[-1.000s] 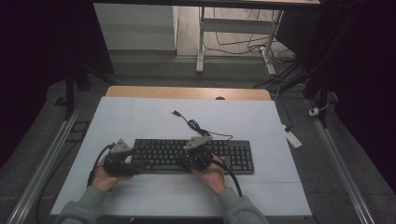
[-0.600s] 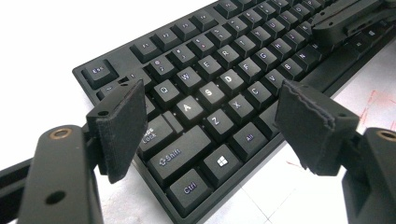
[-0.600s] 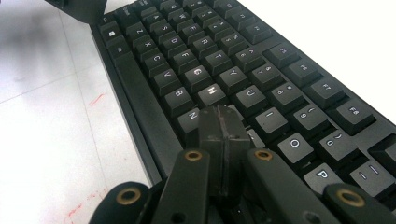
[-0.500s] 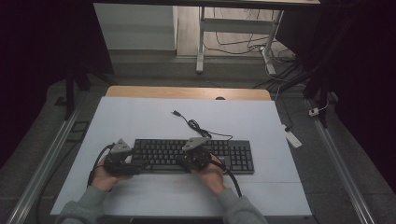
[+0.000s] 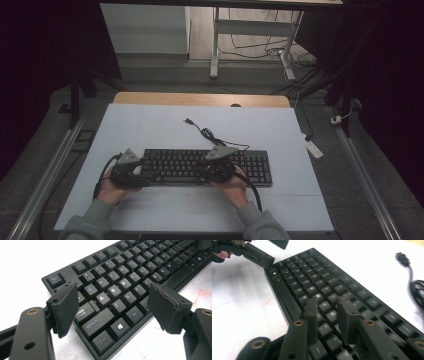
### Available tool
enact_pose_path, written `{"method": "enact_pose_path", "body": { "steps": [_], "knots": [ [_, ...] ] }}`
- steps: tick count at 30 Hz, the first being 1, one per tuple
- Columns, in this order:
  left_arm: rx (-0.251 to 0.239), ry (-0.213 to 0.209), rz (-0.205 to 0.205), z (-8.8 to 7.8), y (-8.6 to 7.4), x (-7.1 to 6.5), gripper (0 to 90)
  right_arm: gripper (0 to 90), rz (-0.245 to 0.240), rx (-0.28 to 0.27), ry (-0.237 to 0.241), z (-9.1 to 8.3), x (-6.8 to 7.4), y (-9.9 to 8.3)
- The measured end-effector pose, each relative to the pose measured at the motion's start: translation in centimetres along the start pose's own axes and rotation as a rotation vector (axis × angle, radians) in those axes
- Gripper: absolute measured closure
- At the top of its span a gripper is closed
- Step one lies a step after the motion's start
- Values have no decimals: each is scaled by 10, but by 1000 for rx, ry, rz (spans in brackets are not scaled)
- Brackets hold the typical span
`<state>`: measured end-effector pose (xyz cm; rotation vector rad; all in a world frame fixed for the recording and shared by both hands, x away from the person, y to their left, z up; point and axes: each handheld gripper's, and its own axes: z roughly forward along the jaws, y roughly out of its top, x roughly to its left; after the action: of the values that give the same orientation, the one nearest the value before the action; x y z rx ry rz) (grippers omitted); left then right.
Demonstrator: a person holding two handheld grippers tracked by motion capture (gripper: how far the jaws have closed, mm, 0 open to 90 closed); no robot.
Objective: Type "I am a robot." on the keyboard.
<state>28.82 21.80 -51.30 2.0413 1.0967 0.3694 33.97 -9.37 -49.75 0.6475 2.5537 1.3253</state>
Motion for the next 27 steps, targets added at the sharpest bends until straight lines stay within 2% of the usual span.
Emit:
{"method": "enact_pose_path", "body": {
  "steps": [4, 11, 21, 27],
  "knots": [
    [-2, 0, 2, 0, 1, 0, 254, 642, 10, -11, -26, -16, -6, -8],
    [-3, 1, 8, 0, 1, 1, 253, 595, 23, 2, -78, -41, -16, -25],
    [-5, 6, 11, -1, 1, 1, 253, 570, 66, -6, -129, -75, -27, -50],
    [-10, 10, 10, -1, 1, 1, 253, 565, 82, -8, -152, -89, -32, -62]
  ]
}}
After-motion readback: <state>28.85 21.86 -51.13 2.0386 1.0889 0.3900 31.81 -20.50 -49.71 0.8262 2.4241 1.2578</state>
